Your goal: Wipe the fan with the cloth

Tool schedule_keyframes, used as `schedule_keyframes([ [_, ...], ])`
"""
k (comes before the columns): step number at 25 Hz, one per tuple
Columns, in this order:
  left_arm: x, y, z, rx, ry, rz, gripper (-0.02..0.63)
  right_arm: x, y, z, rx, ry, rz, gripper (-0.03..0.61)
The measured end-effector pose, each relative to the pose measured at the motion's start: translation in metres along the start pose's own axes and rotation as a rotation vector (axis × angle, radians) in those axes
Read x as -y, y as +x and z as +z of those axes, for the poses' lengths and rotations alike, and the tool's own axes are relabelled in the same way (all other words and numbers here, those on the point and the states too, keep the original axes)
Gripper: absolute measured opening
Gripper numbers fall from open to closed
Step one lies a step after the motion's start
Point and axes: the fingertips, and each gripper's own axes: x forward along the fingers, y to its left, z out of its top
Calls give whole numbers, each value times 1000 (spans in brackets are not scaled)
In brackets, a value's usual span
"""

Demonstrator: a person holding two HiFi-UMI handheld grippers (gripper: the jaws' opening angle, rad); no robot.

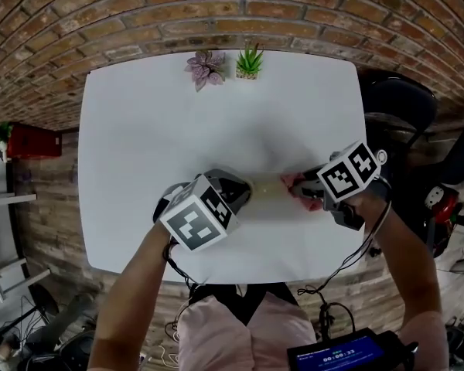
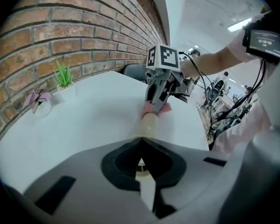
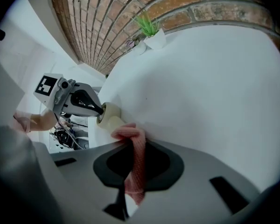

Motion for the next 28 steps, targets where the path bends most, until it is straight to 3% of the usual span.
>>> schedule_keyframes([
  [8,-3,5,-1,-23,39,-41,11,0,3,6,-85,-211,34,35],
  [15,2,9,6,12,7,-62,11,-40,20,-10,-168,-332,130,35],
  [21,6,12,7,26,-5,-66,11,-55,33,-6,-179,-396,110,35],
  [28,7,13,7,17,14,-34,11,-60,36,3,-120,-433,61,36],
])
